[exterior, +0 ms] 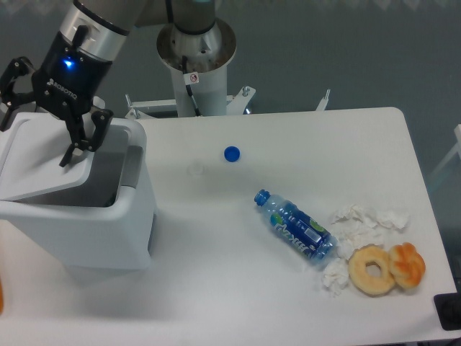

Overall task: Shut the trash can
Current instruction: 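Lower the gripper with the lid, swinging it down over the can opening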

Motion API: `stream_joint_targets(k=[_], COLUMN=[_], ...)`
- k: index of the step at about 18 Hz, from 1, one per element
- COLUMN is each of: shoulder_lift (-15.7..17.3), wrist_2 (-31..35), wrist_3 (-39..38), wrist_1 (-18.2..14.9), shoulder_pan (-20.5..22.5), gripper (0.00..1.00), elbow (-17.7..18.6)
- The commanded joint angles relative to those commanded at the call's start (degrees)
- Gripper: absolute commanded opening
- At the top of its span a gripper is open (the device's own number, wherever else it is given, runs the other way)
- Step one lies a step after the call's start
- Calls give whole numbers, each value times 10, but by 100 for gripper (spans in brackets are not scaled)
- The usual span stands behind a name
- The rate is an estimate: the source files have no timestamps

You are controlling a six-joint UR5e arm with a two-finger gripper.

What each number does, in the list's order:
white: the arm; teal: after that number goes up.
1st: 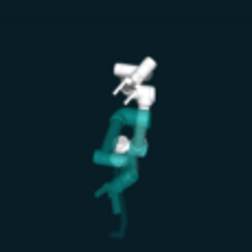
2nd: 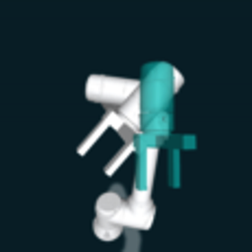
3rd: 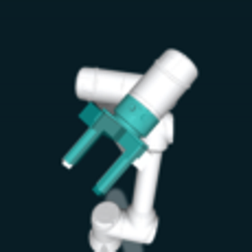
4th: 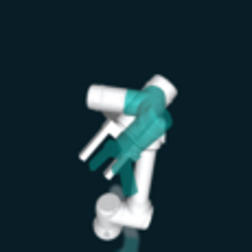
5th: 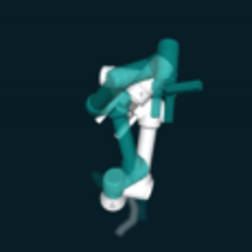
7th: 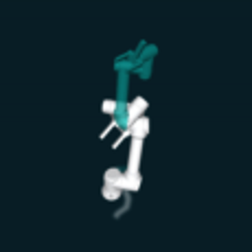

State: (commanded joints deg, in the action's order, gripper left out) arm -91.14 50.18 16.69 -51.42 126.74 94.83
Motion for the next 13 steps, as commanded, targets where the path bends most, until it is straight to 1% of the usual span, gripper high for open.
stream_joint_targets(k=[4, 7, 13], shoulder_lift=[0, 1, 0], wrist_2=[1, 32, 34], wrist_3=[3, 9, 10], wrist_1=[0, 0, 0], shoulder_pan=[1, 1, 1], gripper=[100, 100, 100], elbow=[4, 9, 13])
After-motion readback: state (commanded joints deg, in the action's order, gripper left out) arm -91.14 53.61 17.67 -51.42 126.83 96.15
